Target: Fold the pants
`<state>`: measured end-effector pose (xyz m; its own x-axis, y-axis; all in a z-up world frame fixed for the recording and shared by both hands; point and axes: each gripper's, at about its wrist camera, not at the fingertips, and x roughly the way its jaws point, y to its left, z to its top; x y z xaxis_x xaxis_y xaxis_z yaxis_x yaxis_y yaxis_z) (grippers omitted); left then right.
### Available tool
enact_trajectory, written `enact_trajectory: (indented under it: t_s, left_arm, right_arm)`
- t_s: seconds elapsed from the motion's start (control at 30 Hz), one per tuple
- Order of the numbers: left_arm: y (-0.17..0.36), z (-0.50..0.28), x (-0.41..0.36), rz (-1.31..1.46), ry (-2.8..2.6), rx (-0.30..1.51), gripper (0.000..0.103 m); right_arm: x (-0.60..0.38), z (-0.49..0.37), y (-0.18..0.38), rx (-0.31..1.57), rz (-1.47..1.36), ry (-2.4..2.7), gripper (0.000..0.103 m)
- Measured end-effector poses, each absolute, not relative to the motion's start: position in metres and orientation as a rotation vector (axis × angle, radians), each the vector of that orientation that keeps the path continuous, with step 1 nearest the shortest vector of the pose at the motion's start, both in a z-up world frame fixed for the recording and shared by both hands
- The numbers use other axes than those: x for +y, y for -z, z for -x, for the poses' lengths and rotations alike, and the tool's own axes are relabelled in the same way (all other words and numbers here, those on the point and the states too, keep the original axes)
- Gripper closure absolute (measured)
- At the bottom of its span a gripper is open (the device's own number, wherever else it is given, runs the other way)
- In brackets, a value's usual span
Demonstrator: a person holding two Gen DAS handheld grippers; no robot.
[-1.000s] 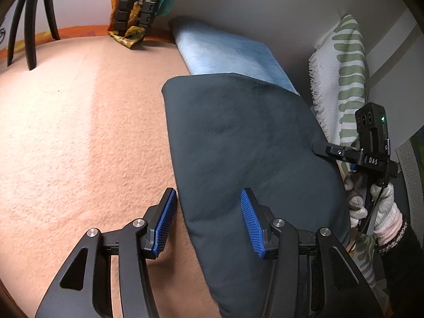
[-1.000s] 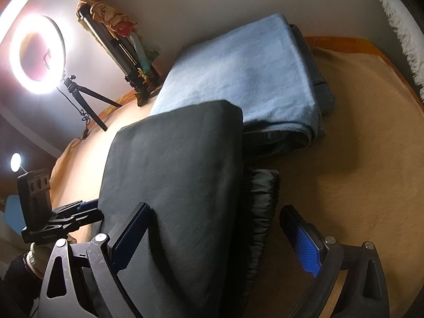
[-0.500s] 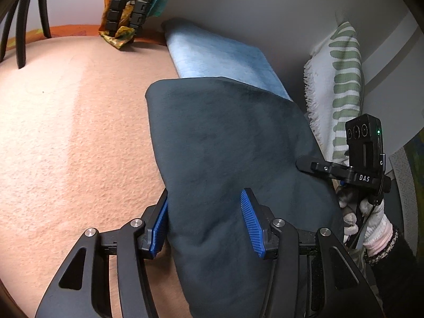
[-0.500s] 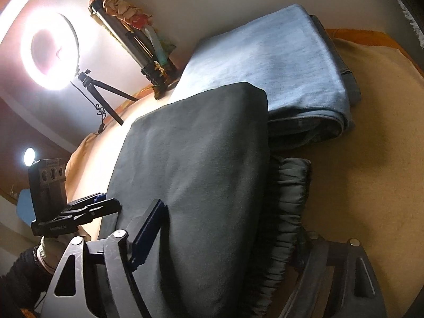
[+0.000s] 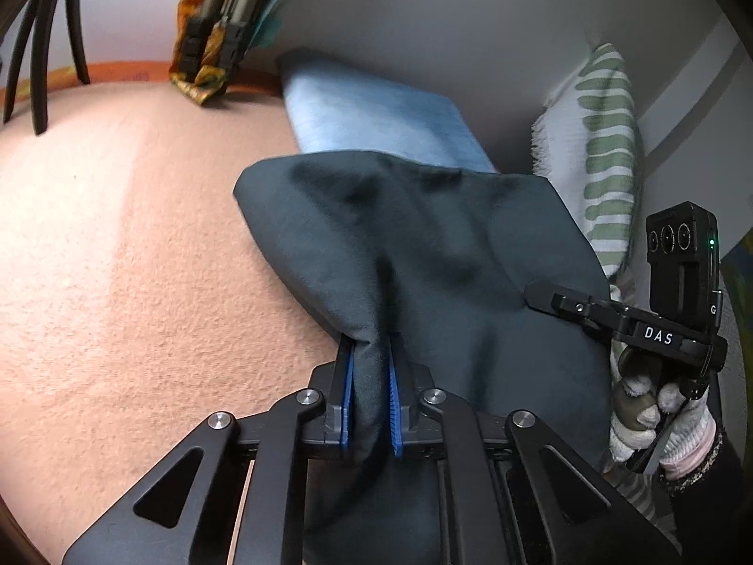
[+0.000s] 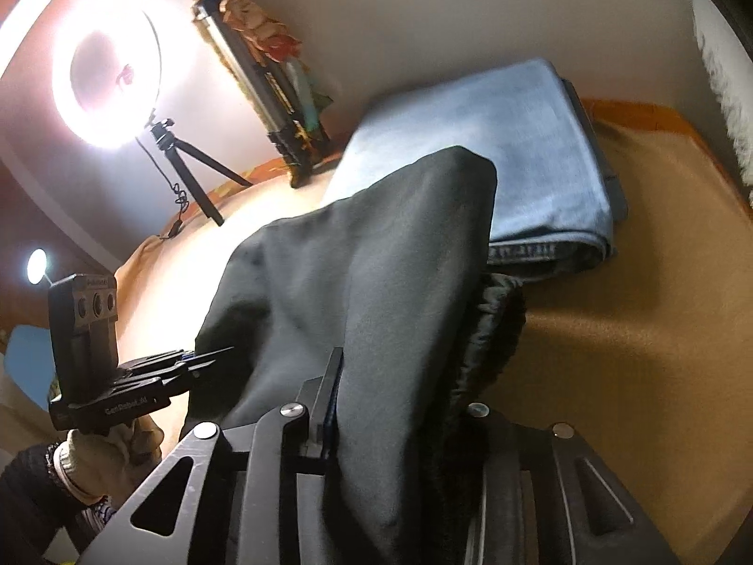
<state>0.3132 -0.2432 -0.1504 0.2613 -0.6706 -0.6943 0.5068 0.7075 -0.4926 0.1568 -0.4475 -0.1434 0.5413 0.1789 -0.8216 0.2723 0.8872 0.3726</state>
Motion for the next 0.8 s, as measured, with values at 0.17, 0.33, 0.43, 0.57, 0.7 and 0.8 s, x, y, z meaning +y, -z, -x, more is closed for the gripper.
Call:
enact_trajectory:
  t_s: [0.17, 0.33, 0.43, 0.57, 0.7, 0.8]
  left_arm:
    - [0.131, -0.302, -0.246, 0.141, 0.829, 0.976, 0.095]
    - [0.116, -0.294, -0.247, 0.129, 0.845, 0.937, 0.095]
    - [0.109, -0.292, -0.244, 0.133, 0.851, 0.923, 0.095]
    - [0.098, -0.286, -0.241, 0.127, 0.861, 0.9, 0.095]
    - [0.083, -0.283, -0.243, 0.11, 0.872, 0.865, 0.095]
    - [0.072, -0.282, -0.242, 0.106, 0.879, 0.839, 0.095]
  right_arm:
    - [-0.433, -0.153, 0.129, 0.992, -0.435, 0.074, 0.074]
    - [-0.426, -0.147, 0.116, 0.977, -0.416, 0.08, 0.074]
    - [-0.422, -0.145, 0.107, 0.966, -0.407, 0.09, 0.075]
    - [-0.419, -0.139, 0.095, 0.944, -0.405, 0.099, 0.075]
    - [-0.416, -0.133, 0.08, 0.918, -0.397, 0.107, 0.075]
    - [-0.416, -0.132, 0.068, 0.89, -0.393, 0.114, 0.075]
